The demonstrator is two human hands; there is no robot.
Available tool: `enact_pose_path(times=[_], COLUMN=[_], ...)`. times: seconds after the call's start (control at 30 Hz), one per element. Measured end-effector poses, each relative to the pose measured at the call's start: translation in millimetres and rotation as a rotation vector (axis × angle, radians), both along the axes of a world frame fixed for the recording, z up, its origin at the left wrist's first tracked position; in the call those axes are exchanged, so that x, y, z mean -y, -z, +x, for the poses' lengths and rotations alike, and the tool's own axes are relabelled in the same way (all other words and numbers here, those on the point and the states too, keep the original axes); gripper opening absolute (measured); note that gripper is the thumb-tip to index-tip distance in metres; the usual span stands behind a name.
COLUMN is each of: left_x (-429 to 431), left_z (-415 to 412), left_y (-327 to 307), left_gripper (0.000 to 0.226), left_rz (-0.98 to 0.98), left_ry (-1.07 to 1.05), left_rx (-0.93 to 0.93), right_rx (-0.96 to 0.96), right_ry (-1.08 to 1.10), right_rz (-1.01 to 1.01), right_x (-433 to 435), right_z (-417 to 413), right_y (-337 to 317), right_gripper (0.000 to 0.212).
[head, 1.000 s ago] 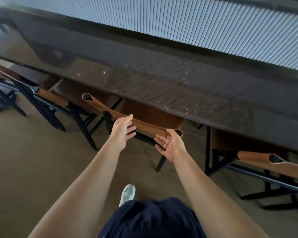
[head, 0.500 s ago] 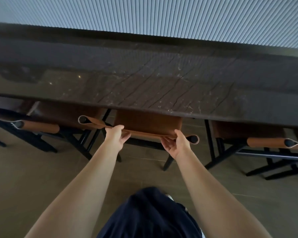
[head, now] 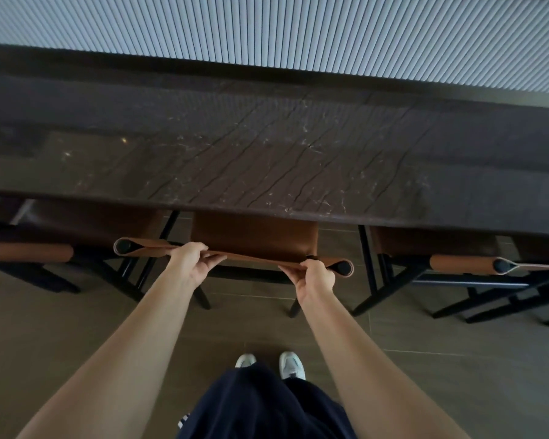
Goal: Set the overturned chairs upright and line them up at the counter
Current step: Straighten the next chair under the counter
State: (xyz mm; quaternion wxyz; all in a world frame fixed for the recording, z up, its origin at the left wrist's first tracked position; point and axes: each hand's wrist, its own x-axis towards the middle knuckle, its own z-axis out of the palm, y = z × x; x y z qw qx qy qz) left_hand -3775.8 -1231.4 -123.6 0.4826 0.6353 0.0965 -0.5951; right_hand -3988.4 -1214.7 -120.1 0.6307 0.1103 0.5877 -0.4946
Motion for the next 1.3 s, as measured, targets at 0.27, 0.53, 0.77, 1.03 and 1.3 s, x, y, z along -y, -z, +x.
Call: enact_pose_path(times=[0.27, 0.53, 0.77, 1.03, 1.3], left_x=[-19, -7, 20, 31, 40], left_z=[-52, -92, -106, -92, -72], left_y=[5, 7, 7, 8, 4], left_gripper=[0.052, 0.052, 0.047, 0.043, 0.035], left_rz=[-0.044, -0.096, -0.115, -0.093, -0.094], left_ry=[-0.037, -0.048, -0.04, -0.023, 0.011], left_rx=[-0.052, -0.08, -0.071, -0.031, -0.023], right_rx=[-0.075, -0.06, -0.055, 0.02, 0.033], right_ry=[-0.001, -0.006, -0.012, -0.041, -0.084], right_rz=[-0.008, -0.022, -0.024, -0.059, -0.042], right_x=[-4, 12, 42, 41, 41], right_z=[-53, -97, -109, -100, -85], right_y=[3, 6, 8, 8, 9], right_gripper=[0.025, 0.023, 0.021, 0.018, 0.012])
